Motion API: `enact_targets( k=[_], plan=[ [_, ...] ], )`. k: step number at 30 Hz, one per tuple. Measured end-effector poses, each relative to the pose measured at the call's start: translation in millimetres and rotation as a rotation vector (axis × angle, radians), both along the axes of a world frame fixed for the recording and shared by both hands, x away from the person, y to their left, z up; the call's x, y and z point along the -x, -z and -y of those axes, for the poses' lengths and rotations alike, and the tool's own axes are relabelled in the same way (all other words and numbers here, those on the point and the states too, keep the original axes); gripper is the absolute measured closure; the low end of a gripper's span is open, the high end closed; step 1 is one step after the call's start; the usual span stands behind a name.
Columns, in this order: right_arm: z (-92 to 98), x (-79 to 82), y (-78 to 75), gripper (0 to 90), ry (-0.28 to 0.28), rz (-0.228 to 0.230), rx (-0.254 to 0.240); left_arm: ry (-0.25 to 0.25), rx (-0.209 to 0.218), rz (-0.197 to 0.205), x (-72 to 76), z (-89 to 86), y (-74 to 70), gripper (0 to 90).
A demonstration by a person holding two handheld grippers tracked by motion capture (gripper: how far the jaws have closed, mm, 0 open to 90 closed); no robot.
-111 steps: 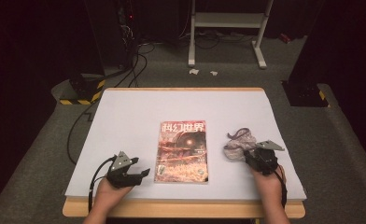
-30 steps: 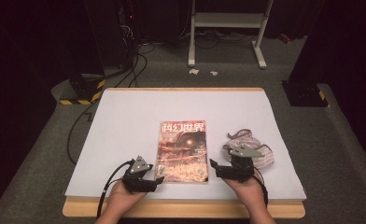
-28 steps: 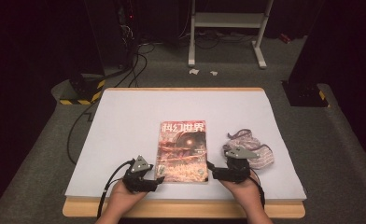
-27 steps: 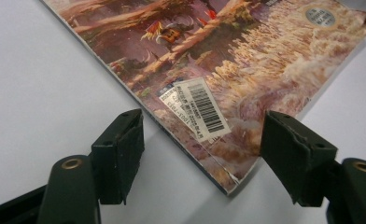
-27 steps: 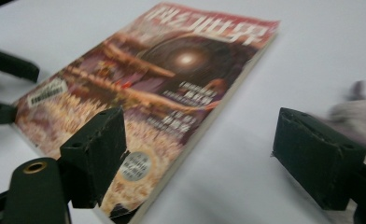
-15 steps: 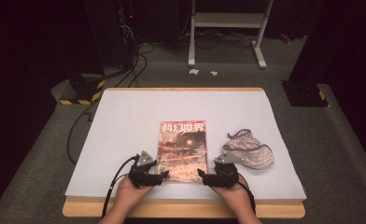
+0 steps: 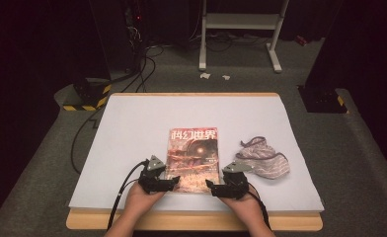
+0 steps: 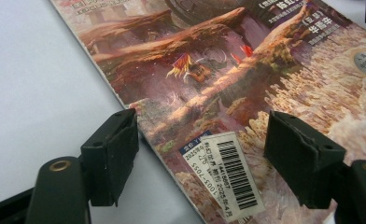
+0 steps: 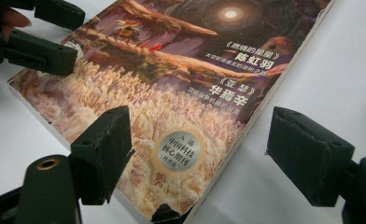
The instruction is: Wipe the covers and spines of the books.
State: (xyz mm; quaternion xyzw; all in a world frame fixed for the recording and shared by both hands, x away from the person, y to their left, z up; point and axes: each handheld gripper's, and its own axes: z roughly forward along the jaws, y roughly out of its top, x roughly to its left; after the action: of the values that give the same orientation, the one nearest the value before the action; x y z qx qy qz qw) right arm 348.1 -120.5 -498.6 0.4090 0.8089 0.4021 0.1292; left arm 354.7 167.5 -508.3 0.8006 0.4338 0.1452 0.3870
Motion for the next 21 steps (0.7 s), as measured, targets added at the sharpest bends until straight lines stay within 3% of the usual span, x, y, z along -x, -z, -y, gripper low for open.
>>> enact_targets(
  k=[5,10,21],
  plan=[
    [-0.4,-0.7,2.1,26.2,-0.003,-0.012,0.019,-0.01,0.002,-0.005,0.8,2.5,-0.1,25.8],
    [1.1,-0.4,3.8,38.1,0.023,-0.008,0.033,-0.012,0.009,-0.008,1.0,2.4,0.0,25.8],
    [5.9,-1.8,7.2,38.3,0.062,-0.027,0.025,0.021,-0.001,-0.003,3.4,9.6,-0.1,25.2]
  ],
)
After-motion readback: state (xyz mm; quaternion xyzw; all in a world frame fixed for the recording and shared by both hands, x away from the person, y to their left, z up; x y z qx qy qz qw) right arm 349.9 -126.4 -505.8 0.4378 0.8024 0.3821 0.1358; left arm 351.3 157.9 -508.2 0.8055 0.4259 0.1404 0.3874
